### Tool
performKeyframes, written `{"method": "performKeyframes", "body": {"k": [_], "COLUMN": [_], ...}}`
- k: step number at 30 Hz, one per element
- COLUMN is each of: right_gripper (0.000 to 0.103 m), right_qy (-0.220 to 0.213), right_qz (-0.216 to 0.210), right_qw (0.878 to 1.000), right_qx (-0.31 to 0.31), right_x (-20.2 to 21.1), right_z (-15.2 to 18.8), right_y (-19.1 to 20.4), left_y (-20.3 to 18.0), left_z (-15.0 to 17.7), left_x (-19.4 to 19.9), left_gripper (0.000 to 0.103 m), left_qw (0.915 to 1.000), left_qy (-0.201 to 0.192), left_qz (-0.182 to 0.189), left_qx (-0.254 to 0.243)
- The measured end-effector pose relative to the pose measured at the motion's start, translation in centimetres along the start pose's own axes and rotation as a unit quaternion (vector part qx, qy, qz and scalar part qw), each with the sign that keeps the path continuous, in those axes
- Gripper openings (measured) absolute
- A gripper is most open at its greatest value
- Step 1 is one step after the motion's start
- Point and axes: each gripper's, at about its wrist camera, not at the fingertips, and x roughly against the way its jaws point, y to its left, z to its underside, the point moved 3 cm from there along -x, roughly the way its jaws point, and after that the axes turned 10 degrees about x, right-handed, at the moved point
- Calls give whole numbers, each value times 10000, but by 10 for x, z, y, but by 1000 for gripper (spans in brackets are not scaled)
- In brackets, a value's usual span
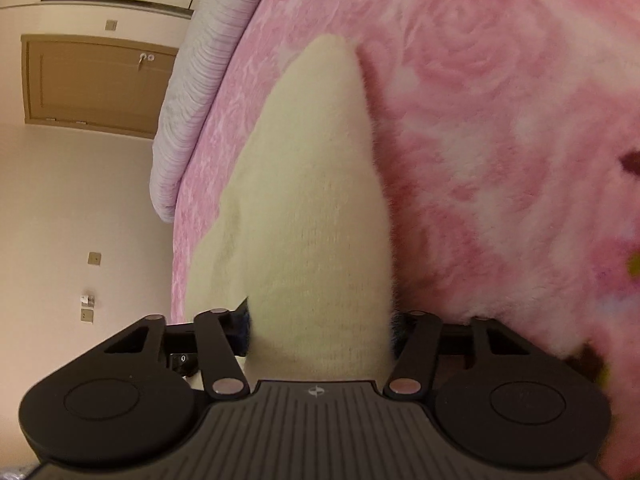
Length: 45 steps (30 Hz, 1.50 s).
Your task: Fold clothes
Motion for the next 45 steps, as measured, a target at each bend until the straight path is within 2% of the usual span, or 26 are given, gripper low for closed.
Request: {"method": "performKeyframes", "body": {"k": [5, 10, 15, 19, 25, 29, 31, 33, 38, 41, 45], "right_gripper": [47, 45, 45, 45, 45, 45, 45, 45, 45, 45, 45], "right_qy": [274, 548, 989, 1398, 1720, 1662, 1578, 1493, 1170, 948, 763], "right_qz": [94, 188, 8, -236, -493, -636, -623, -608, -763, -883, -935], "right_qw": [9995, 9978, 9949, 9899, 9828, 9826, 9843, 9859, 9891, 9902, 9908], "right_qx": [-155, -310, -218, 19, 447, 539, 489, 438, 466, 518, 620], "right_x": [10, 20, 23, 2, -79, -144, -190, -236, -345, -403, -466], "right_z": [-12, -24, -40, -42, -20, 20, 40, 60, 79, 85, 82], "right_y": [39, 78, 154, 216, 309, 362, 394, 425, 490, 515, 526], "left_y": [-16, -56, -99, -120, -105, -71, -48, -28, 13, 33, 65], "left_z": [-2, -2, -2, -3, -34, -80, -110, -144, -244, -300, -359], "left_x": [8, 47, 115, 185, 284, 360, 403, 444, 530, 565, 587], "left_gripper": [41, 40, 40, 40, 40, 41, 40, 41, 41, 41, 41], "left_qw": [9995, 9979, 9937, 9878, 9774, 9768, 9780, 9790, 9820, 9825, 9821], "left_qy": [62, -98, -516, -1020, -1663, -1753, -1720, -1667, -1565, -1595, -1650], "left_qz": [-287, -504, -614, -671, -625, -643, -690, -787, -925, -937, -913], "left_qx": [118, 391, 779, 963, 1142, 1046, 952, 875, 506, 238, -9]}}
